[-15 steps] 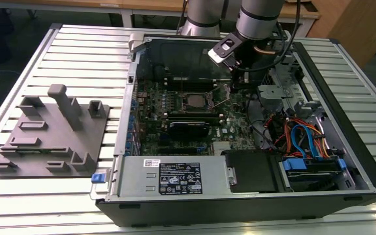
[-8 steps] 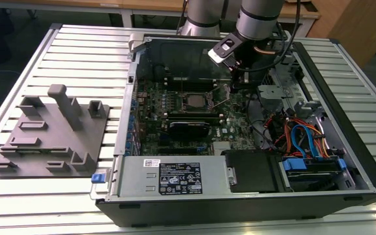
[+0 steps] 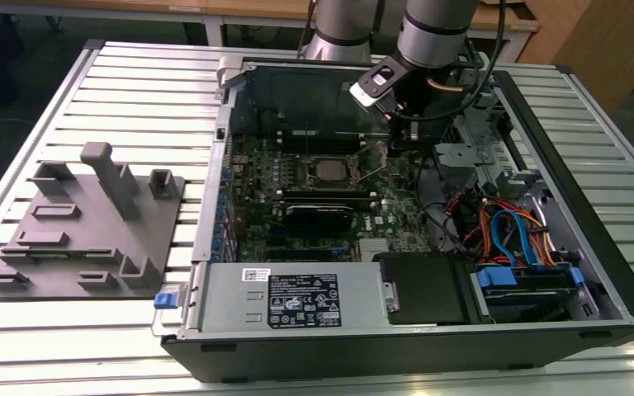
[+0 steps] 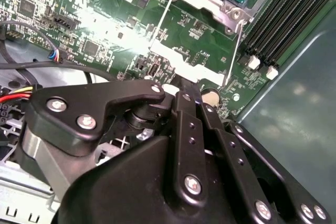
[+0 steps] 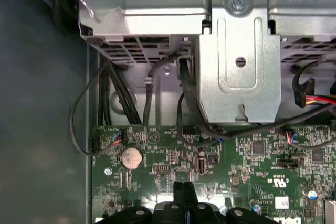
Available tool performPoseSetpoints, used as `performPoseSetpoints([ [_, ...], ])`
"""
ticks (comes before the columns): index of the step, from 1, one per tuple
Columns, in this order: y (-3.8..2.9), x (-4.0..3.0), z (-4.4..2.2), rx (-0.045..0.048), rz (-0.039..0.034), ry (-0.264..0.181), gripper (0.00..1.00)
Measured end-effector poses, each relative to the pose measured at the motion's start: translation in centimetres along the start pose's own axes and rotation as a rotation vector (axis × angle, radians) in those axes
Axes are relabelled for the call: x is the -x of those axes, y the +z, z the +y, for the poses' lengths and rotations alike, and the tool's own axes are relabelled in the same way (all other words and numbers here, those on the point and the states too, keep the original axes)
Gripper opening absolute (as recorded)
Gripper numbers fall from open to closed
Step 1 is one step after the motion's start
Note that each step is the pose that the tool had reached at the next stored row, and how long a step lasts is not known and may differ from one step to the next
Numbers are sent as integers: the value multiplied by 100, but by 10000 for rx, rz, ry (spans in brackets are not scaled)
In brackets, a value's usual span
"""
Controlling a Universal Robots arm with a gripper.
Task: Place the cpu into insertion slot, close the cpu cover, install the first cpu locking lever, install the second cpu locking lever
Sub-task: 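Close the cpu cover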
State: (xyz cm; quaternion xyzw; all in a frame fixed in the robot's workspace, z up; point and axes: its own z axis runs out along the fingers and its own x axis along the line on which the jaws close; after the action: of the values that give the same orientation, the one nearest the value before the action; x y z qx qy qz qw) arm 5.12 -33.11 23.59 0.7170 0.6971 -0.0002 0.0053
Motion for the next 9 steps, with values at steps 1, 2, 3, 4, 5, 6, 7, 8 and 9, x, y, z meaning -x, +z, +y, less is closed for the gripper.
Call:
performPoseSetpoints([
  [1,0,1,-11,-3,0,0,10],
  [2,0,1,-20,-5,-2,0,10],
  [3,1,1,-27,-5,-2,0,10],
  [4,1,1,-33,-6,-2,0,10],
  [5,1,2,-39,-6,-2,0,10],
  [6,2,2,-46,-7,-1,0,10],
  [7,1,2,-52,-7,-3,0,10],
  [8,2,2,-59,-7,-2,0,10],
  [9,2,2,-67,-7,-2,0,10],
])
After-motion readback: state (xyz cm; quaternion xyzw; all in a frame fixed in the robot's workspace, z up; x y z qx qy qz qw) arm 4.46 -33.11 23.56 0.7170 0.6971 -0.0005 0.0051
